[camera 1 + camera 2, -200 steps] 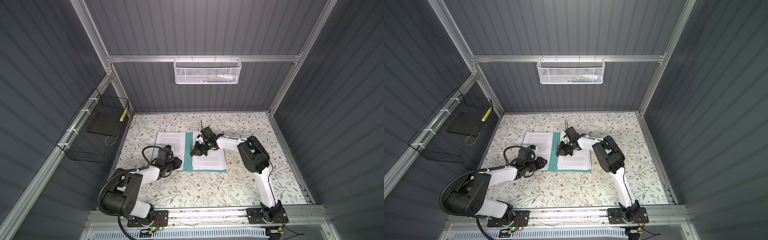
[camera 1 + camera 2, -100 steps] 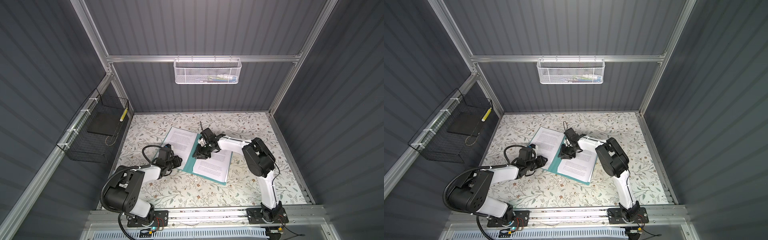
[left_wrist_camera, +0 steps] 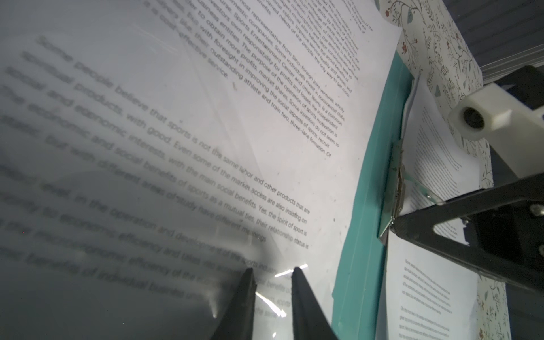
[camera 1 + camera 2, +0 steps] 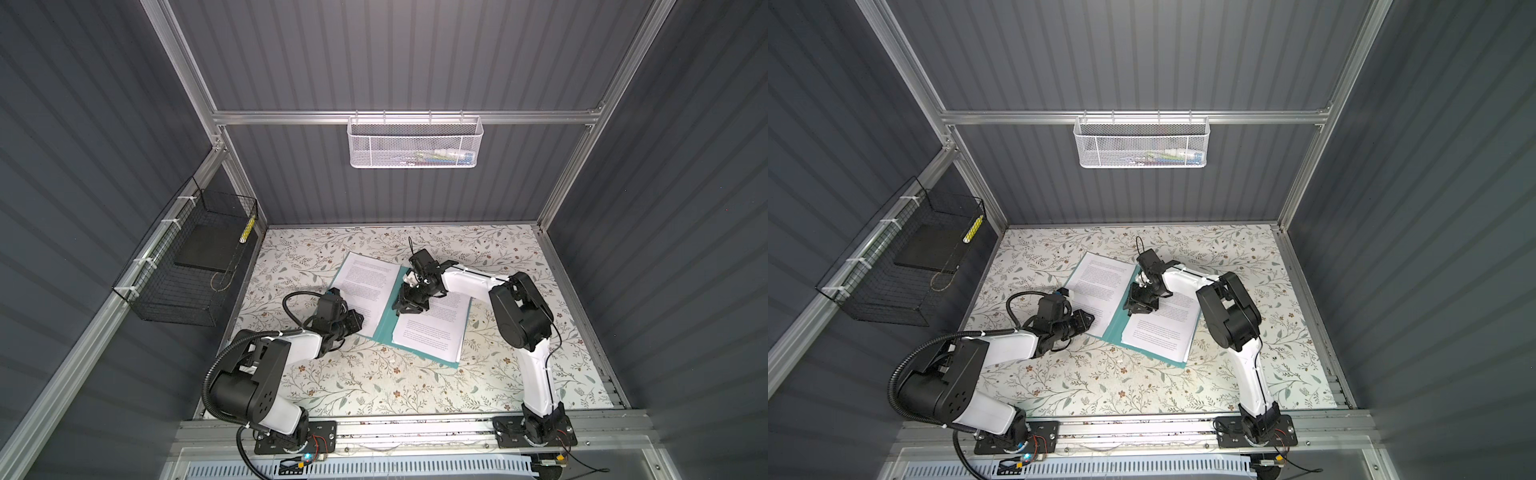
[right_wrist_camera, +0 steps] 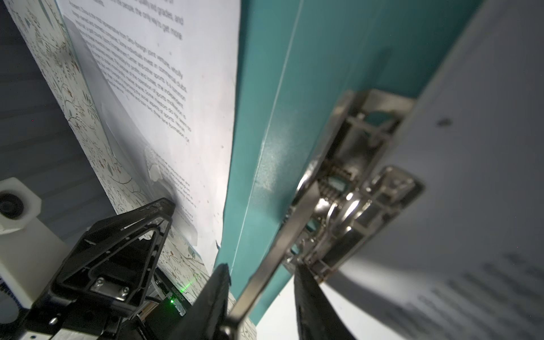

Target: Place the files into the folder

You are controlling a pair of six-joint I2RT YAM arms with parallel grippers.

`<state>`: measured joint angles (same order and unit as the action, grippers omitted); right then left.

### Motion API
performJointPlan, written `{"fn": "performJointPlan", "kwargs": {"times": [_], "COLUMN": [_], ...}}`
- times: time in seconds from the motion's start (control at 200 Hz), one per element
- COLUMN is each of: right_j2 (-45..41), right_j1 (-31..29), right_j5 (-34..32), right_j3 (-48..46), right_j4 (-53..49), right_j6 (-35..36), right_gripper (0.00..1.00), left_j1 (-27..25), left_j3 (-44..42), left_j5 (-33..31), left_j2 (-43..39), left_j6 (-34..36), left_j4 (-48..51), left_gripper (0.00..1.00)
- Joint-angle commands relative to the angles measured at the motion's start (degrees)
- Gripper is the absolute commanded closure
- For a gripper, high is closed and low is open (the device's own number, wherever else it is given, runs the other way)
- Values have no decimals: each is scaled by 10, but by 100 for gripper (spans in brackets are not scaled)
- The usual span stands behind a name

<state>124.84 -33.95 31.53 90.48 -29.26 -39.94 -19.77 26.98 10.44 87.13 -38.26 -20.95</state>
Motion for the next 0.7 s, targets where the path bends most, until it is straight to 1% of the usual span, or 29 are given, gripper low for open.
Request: {"fn": "performJointPlan", "kwargs": {"times": [0.0,0.17,0.34,0.55,0.691], "right_j2": [23,45,61,82,104], "right_j1": [5,8,9,10,11], "right_j5": [-18,-22,-36,-51,-62], "right_j3": [42,88,122,183,240], "right_j4": [-71,-122,-155,-188,-227], "right_j6": [49,88,116,140,162], "right_gripper": [60,60,61,62,64], "left_j1": [2,-4,-24,-66,-78], "left_j3": [-34,-68,-101,-112,-112], "left_j5": [-16,-14,-26,-57,-65], "left_j2": [10,-7,-31,-44,-45], "left_j6": [-23,-51,-79,-102,-111], "left_j4": [44,24,9,7,1], "left_gripper": [75,75,75,75,75]}}
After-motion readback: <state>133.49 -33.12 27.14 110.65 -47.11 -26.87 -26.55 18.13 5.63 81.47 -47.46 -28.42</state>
